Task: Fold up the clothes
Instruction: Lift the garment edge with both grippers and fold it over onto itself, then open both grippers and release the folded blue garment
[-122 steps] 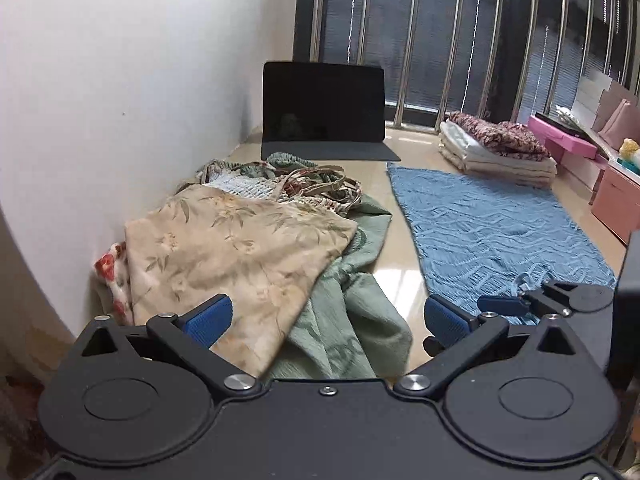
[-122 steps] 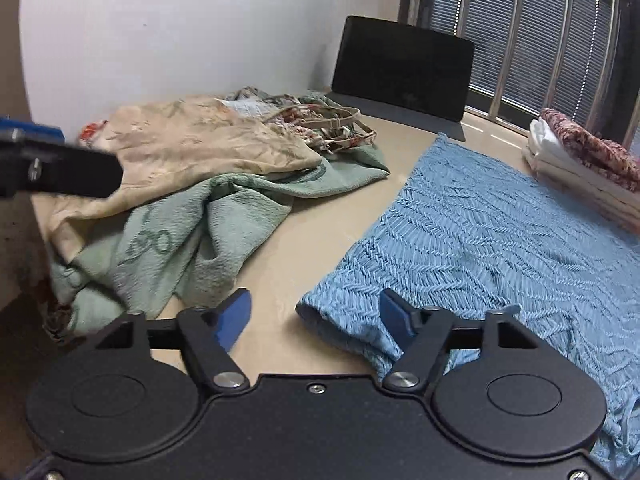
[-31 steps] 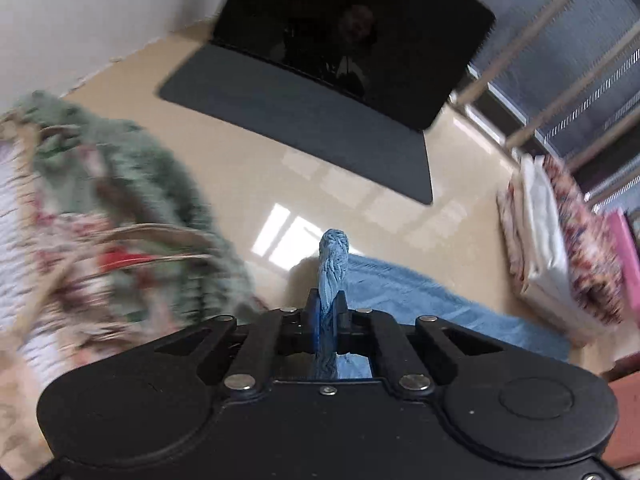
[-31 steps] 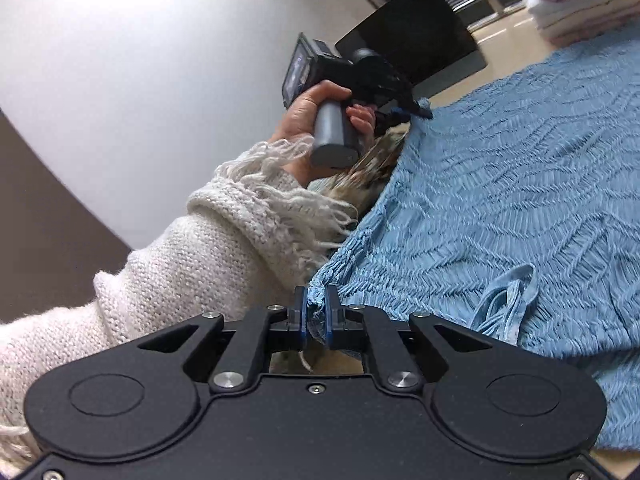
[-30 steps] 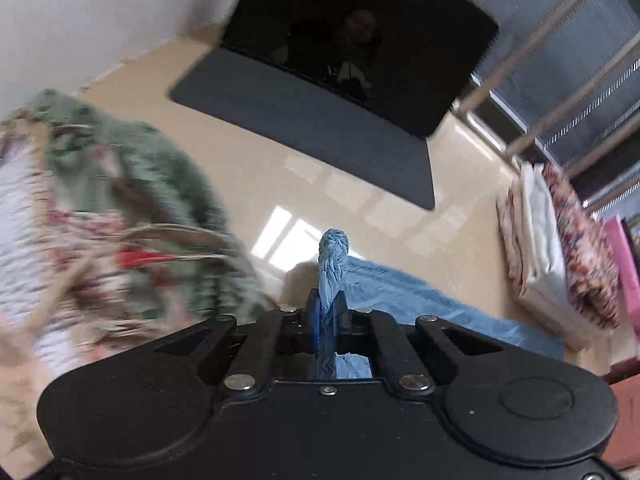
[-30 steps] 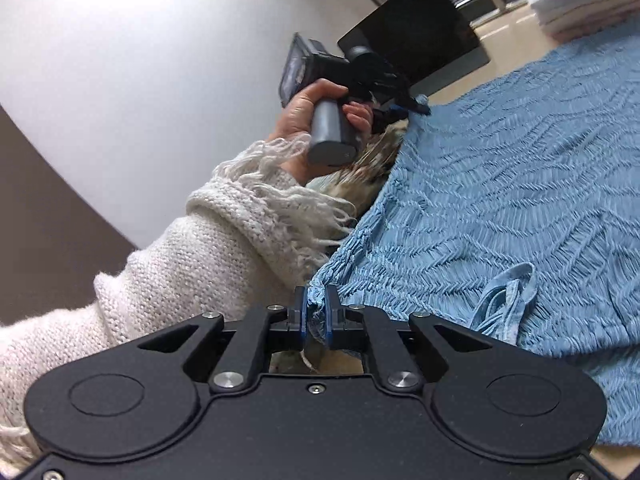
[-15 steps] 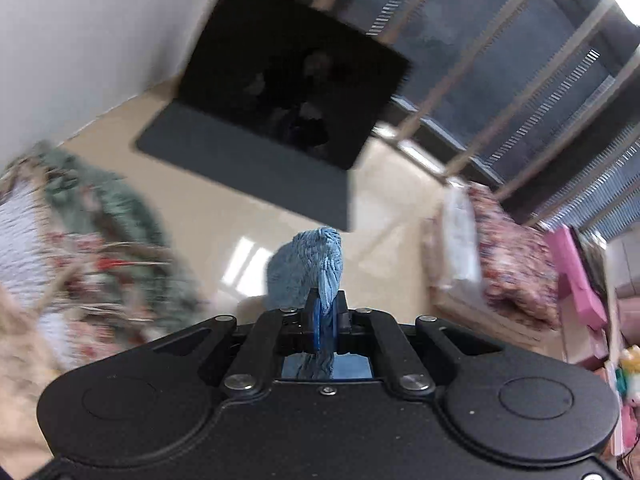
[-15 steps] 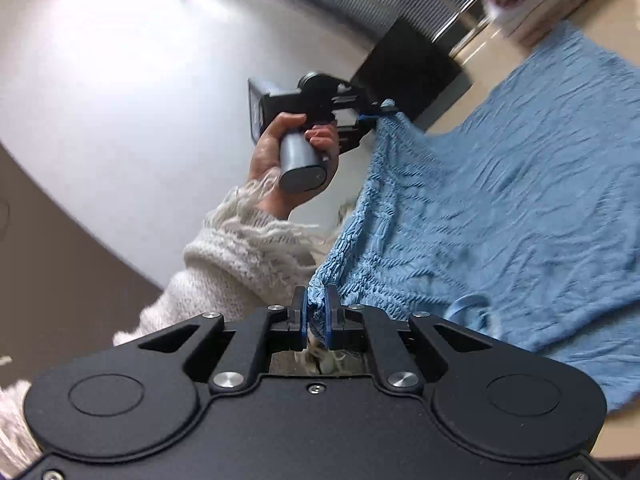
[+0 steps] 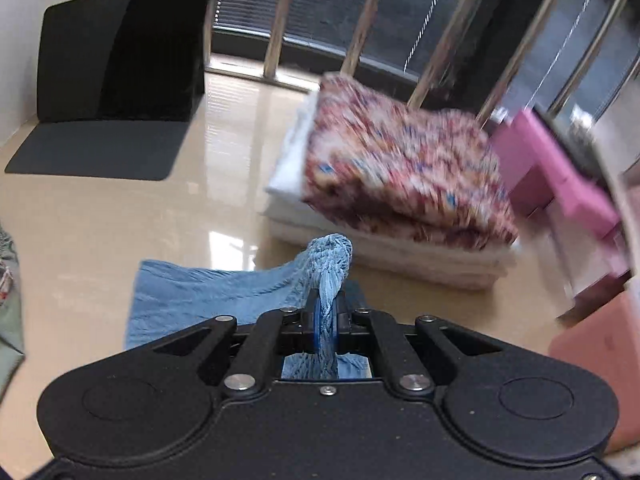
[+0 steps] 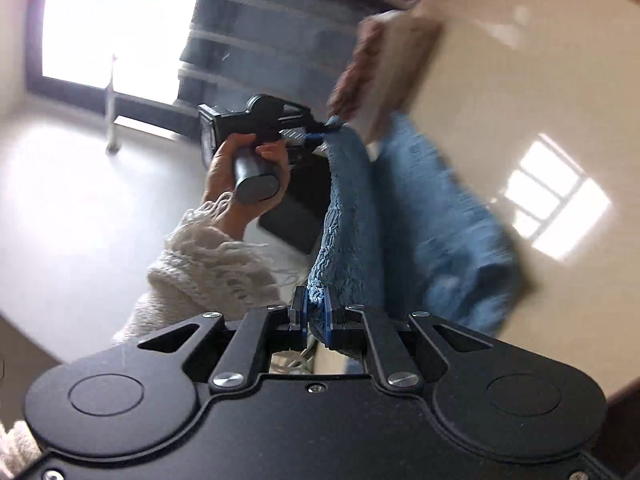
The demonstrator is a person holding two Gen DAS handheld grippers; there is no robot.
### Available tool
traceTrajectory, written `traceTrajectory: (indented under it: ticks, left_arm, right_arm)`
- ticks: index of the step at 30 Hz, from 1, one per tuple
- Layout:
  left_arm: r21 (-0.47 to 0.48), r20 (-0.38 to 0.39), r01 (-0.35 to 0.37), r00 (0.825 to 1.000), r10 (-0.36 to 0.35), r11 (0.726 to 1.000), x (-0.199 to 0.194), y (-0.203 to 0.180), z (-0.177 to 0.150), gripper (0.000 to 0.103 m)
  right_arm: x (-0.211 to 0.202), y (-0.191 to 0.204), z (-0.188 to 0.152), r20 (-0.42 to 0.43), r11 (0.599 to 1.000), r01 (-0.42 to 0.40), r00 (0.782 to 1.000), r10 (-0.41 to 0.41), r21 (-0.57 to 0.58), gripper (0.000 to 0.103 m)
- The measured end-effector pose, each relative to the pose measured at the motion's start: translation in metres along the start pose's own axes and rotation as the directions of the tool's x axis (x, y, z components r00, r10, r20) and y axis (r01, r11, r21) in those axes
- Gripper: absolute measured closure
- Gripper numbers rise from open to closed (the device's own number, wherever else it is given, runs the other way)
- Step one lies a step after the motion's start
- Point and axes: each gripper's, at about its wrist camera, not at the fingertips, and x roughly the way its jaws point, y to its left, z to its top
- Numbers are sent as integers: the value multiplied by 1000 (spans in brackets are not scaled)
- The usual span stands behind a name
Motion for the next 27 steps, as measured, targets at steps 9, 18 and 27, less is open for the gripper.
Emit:
traceTrajectory:
  ticks: [9, 18, 27]
  left_arm:
    - [73, -61, -67, 996, 71, 995, 42, -34, -13, 97]
    - [85, -36, 7, 999, -4, 996, 41, -29, -19, 50]
    - [343, 40, 17, 999, -33, 939, -21, -2, -45, 32]
  right_arm:
    - [2, -49, 12, 7, 990, 66, 998, -67, 122, 96]
    - [-18, -49, 12, -3, 987, 121, 993, -122, 103, 95]
    - [-32, -5, 19, 95, 941, 280, 959, -267, -192, 74]
